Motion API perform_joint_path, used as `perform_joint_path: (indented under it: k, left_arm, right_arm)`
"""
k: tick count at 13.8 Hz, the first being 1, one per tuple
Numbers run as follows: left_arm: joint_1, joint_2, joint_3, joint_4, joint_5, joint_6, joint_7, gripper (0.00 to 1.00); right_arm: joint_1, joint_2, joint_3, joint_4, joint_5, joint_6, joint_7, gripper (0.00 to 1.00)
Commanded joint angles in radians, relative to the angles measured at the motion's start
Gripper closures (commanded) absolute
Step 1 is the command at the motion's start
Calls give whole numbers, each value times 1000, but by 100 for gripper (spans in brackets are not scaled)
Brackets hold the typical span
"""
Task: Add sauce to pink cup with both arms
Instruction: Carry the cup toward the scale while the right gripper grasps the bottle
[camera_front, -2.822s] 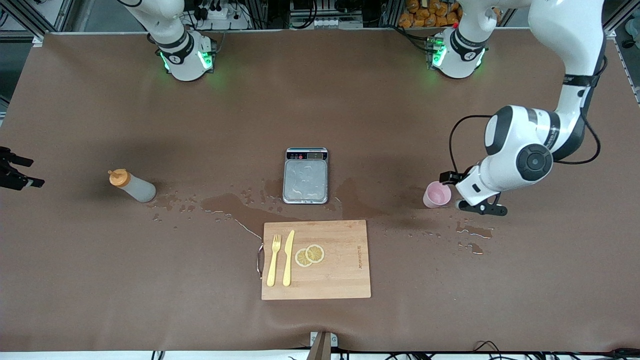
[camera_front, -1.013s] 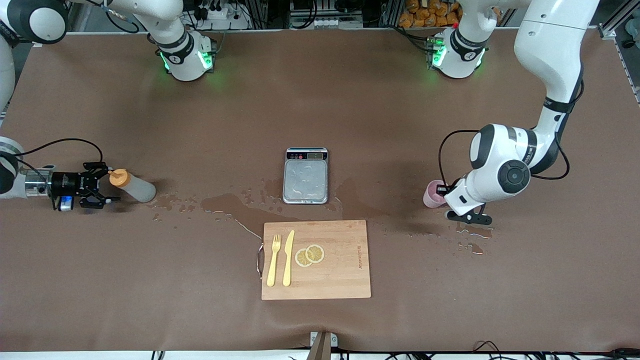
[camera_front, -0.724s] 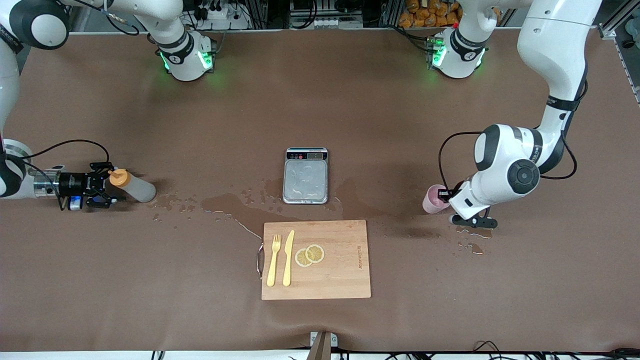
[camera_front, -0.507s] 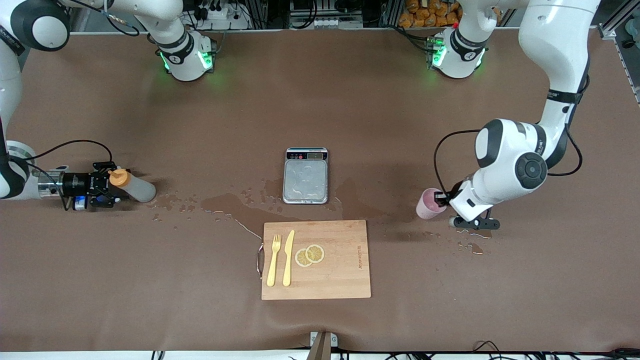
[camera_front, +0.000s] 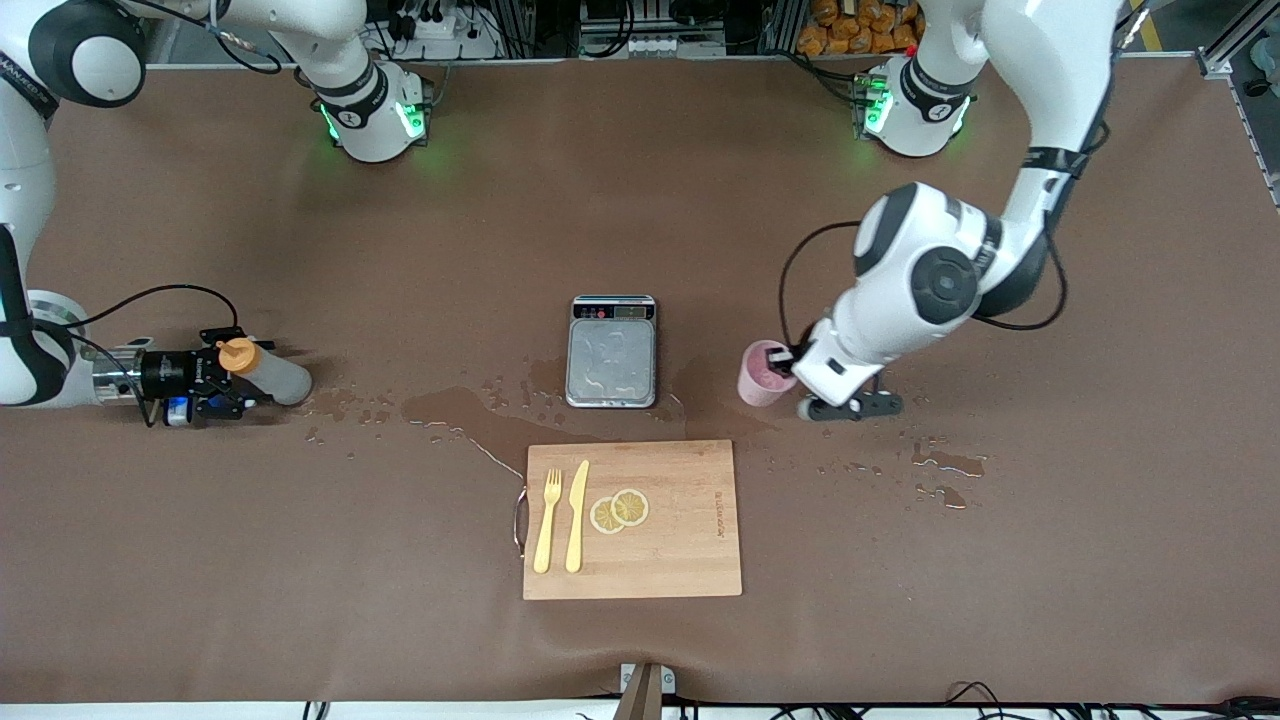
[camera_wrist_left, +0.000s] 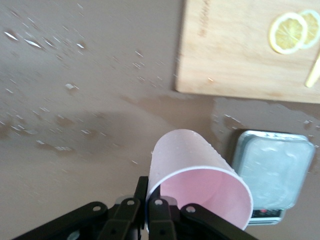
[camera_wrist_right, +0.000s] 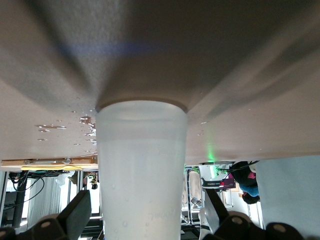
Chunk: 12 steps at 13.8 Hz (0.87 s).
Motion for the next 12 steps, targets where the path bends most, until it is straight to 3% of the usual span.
perform_joint_path:
  k: [1,2,3,4,6,12]
  left_arm:
    - [-97,35,5,58,32,-22,-145,100]
    - [-126,58,5,84,43,-22,-191,100]
    - [-155,86,5,113,61,-22,-241,100]
    - [-181,110,5,141,75,-22,-286,100]
    - [-232,165,9,201,93,-22,-356,100]
    - [-324,293,20,345,98,-19,-452,100]
  right_arm:
    - [10,13,-2,18,19,-13,20,0]
    - [8,13,-2,18,19,-15,19,13]
    - [5,13,-2,21,19,-24,19,37]
    - [4,13,-2,22,20,-26,17,53]
    - [2,11,-2,22,20,-26,14,59]
    - [34,2,-2,26,19,-26,68,54]
